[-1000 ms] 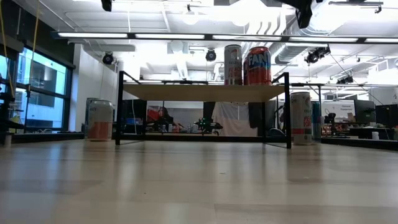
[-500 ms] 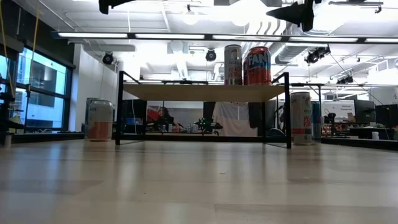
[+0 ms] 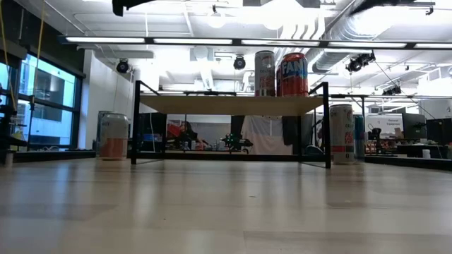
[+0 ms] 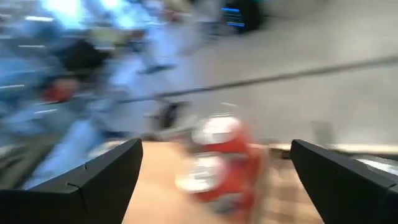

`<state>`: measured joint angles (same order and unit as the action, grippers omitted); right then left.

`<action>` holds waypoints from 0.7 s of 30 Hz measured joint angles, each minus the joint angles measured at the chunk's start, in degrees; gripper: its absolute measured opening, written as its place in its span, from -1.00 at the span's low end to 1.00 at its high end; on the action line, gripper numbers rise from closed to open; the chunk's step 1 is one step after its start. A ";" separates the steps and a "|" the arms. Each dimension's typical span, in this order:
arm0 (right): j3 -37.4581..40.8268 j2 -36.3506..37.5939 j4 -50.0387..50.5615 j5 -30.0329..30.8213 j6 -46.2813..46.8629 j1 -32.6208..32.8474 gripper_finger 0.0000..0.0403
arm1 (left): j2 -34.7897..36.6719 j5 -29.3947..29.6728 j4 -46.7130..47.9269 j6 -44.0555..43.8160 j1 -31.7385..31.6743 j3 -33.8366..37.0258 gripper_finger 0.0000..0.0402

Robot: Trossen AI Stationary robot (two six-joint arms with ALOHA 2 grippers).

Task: Place canned beverage on shelf
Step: Put the top white-pink soda can on the shelf aligned with the white-pink soda can

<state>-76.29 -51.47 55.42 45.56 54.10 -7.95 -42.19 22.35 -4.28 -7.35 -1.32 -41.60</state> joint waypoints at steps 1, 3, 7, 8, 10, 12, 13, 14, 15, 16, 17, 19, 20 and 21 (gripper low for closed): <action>-1.64 -0.44 5.40 -0.06 2.59 -2.46 0.96 | 0.00 -0.02 0.03 0.00 0.00 0.00 0.35; -3.09 -0.98 13.68 -1.00 7.78 -7.10 0.96 | 0.00 -0.02 0.06 0.00 0.00 0.00 0.35; 0.24 -0.85 19.06 -5.85 12.74 -15.08 0.95 | 0.00 -0.02 0.11 0.02 0.00 0.00 0.35; 1.87 -0.85 18.97 -7.73 12.88 -16.69 0.95 | 0.00 -0.02 0.11 0.02 0.00 0.00 0.35; 5.60 -0.95 17.78 -10.71 12.84 -19.85 0.95 | 0.00 -0.02 0.11 0.02 0.00 0.00 0.35; 9.60 -1.10 15.18 -13.72 12.41 -23.15 0.95 | 0.00 -0.04 0.14 0.02 0.00 0.00 0.35; 11.26 -1.04 13.50 -15.24 12.32 -24.91 0.95 | 0.00 -0.04 0.14 0.02 0.00 0.00 0.35; 12.79 -0.98 11.10 -17.08 11.77 -26.61 0.95 | 0.00 -0.04 0.14 0.02 0.00 0.00 0.35; 14.11 -0.96 8.60 -19.09 11.11 -28.37 0.95 | 0.00 -0.04 0.15 0.04 0.00 0.00 0.35; 15.37 -1.10 6.17 -21.15 10.12 -30.16 0.95 | 0.00 -0.04 0.15 0.02 0.00 0.00 0.35; 16.46 -1.36 3.83 -23.47 9.64 -31.95 0.95 | 0.00 -0.04 0.14 0.04 0.00 0.00 0.35; 17.70 -2.34 0.75 -27.25 8.67 -35.65 0.95 | 0.00 -0.04 0.16 0.02 0.00 0.00 0.35; 18.07 -3.02 0.13 -28.56 8.57 -37.47 0.95 | 0.00 -0.04 0.16 0.04 0.00 0.00 0.35; 18.31 -3.91 -0.04 -30.19 8.62 -39.08 0.95 | 0.00 -0.04 0.16 0.03 0.00 0.00 0.35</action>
<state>-57.99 -55.38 55.37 15.37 62.72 -47.03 -42.19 22.31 -4.12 -7.32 -1.32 -41.60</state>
